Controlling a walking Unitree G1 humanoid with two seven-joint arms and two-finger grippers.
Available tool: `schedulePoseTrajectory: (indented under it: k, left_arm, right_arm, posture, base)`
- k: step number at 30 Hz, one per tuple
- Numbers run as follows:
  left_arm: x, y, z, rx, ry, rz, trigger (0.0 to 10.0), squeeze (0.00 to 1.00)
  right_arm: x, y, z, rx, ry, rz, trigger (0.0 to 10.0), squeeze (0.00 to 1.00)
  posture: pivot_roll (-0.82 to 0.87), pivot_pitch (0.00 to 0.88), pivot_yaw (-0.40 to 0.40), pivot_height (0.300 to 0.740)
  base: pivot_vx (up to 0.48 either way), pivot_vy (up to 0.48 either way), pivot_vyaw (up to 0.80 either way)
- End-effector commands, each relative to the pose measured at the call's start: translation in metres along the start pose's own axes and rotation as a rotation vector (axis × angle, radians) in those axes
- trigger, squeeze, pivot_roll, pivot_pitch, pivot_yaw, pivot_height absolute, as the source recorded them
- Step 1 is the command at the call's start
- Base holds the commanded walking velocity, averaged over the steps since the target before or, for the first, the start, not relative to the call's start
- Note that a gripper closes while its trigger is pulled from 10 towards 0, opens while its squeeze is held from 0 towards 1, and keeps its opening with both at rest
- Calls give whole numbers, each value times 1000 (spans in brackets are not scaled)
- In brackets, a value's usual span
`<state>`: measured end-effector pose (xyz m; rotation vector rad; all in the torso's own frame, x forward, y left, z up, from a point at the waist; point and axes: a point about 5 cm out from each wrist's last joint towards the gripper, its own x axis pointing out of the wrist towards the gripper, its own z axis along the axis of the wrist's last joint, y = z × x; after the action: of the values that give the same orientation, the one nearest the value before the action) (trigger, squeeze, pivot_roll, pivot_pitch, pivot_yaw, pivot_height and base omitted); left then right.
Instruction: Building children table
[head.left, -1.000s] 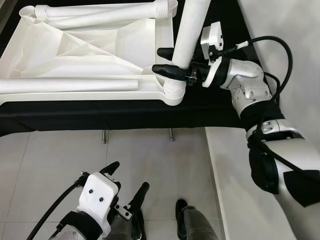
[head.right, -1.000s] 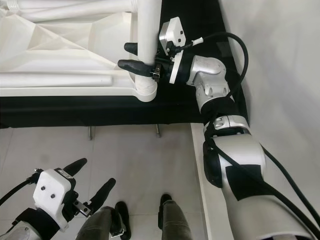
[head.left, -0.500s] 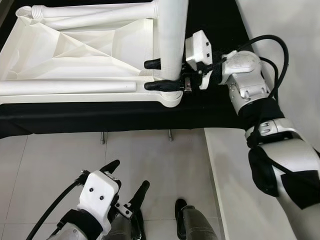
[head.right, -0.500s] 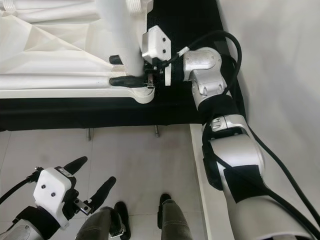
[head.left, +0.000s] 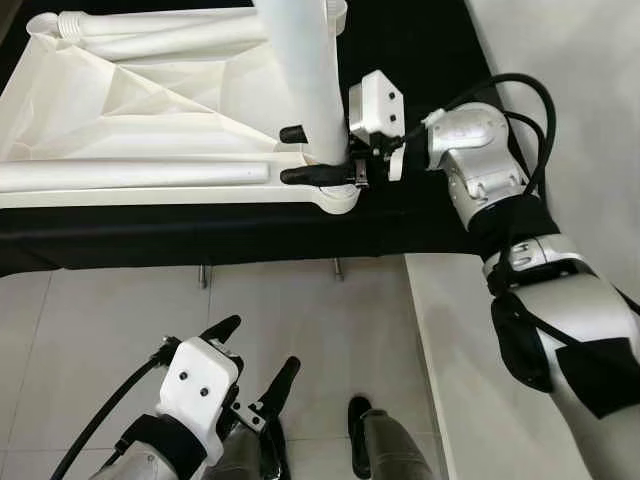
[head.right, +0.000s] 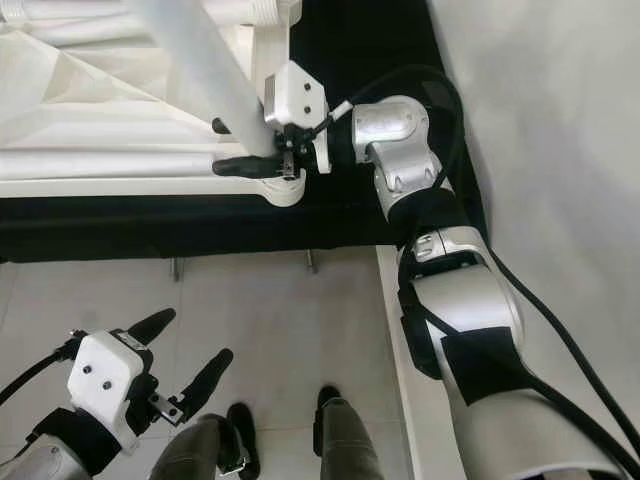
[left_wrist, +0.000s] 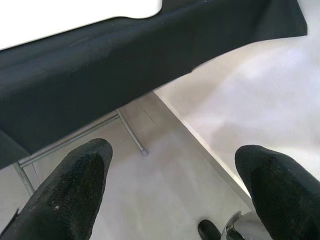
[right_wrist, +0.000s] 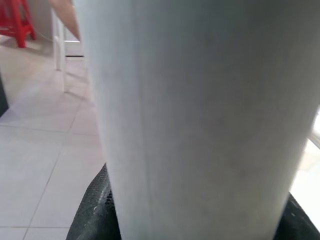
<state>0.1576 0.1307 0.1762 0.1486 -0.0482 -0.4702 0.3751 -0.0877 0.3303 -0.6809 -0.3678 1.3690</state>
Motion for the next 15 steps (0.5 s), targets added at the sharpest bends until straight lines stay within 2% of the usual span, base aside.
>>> schedulePoseTrajectory:
  k: [1, 9, 15]
  left_arm:
    - [-2, -2, -5, -20, 30, 1, 10000, 0]
    - [-2, -2, -4, -21, 28, 3, 10000, 0]
    - [-1, -1, -5, -24, 28, 3, 10000, 0]
  right_arm:
    - [4, 5, -10, 44, 36, 7, 10000, 0]
    - [4, 2, -8, 69, 18, -1, 10000, 0]
    - [6, 4, -15, 137, 46, -10, 10000, 0]
  posture:
    - [-58, 395, -5, 740]
    - [-59, 396, -7, 740]
    - [-63, 397, -6, 740]
  base:
    - [0, 0, 0]
    - [0, 0, 0]
    - [0, 0, 0]
